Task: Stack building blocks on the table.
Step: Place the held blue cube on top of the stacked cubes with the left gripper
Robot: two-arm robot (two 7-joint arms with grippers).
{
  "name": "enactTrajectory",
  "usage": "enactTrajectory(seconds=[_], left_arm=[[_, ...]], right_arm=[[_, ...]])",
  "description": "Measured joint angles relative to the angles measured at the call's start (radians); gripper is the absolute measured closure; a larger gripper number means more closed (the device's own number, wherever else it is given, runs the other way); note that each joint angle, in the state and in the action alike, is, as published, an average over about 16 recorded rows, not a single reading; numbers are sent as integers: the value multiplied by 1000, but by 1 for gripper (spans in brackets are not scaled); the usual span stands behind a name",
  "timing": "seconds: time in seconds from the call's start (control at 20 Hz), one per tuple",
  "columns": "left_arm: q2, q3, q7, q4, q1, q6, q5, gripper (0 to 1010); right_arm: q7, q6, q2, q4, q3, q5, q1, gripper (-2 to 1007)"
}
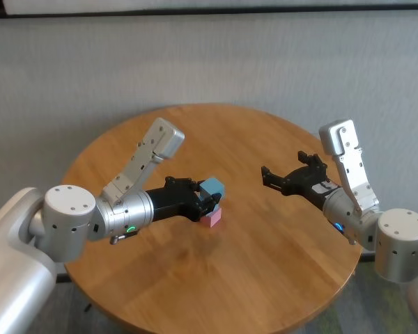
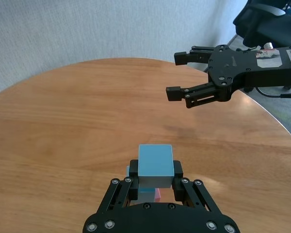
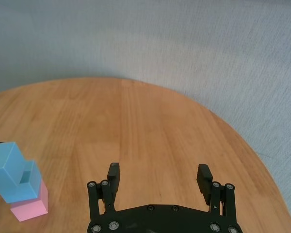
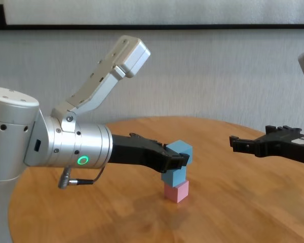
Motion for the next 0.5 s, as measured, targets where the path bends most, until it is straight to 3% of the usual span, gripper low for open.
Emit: enactTrajectory(seconds=[0.5], left_arm=[[4,17,15,14,-9,-6,-17,605]], right_arm=[[0,0,0,0,0,0,0,0]])
